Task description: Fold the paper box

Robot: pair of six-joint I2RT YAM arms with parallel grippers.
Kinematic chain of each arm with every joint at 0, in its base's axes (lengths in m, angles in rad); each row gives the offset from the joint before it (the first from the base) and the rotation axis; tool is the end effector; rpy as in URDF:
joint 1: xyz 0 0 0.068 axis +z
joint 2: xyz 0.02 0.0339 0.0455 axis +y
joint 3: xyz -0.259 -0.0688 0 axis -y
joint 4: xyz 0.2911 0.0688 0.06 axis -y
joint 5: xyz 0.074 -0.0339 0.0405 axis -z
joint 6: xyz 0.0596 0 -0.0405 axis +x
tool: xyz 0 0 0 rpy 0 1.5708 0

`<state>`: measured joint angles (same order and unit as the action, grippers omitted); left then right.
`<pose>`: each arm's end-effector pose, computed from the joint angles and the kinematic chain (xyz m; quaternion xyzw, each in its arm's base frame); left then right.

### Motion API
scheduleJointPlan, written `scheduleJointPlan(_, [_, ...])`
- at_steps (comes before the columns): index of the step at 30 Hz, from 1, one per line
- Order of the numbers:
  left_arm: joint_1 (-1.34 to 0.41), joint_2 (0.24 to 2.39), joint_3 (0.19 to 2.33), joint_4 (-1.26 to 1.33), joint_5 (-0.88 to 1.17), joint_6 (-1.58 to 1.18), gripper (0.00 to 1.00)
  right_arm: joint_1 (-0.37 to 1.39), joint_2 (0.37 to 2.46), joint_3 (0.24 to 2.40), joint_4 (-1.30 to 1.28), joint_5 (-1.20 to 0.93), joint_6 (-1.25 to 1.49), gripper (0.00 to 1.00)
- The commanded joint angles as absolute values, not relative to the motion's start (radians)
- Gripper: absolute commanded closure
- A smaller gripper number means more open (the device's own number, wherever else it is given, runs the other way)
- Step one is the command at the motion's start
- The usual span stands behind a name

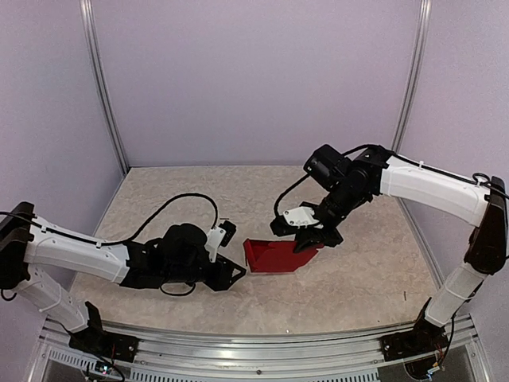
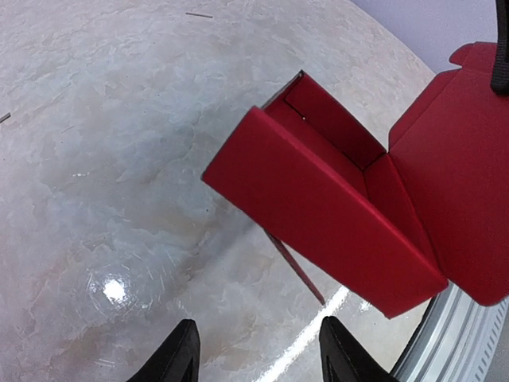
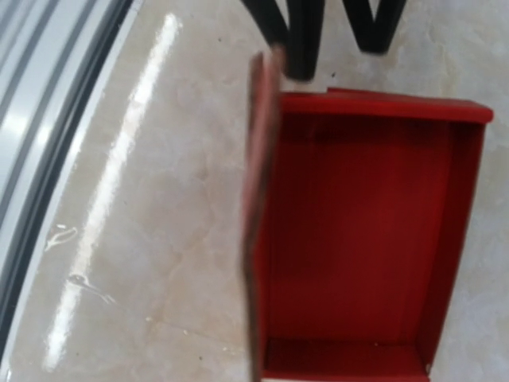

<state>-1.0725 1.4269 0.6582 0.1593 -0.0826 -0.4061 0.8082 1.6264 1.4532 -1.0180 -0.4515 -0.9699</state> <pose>0.1683 -0.2991 0.1342 0.2717 0.8434 -0.2842 0.3661 0.2429 0.2918 0.2625 -0.7698 0.5703 0.2042 0.2010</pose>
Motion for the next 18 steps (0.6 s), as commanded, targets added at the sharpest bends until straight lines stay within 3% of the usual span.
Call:
scheduleJointPlan(1, [-1.074,1.480,0.719,0.197,-0.069,-0.379,0.50,0.803,1.595,1.444,-1.022,-0.494,-0.960,1.00])
scheduleJointPlan(9, [-1.067,1.520,0.749,0.207,-0.056,-0.374,0.53,0.803,1.590,1.430,-1.022,-0.493,-0.961,1.00])
scheduleJointPlan(18, [-1.009,1.510,0.715,0.242,-0.021,-0.388,0.83,0.802,1.582,1.414,-1.026,-0.487,-0.968,1.00])
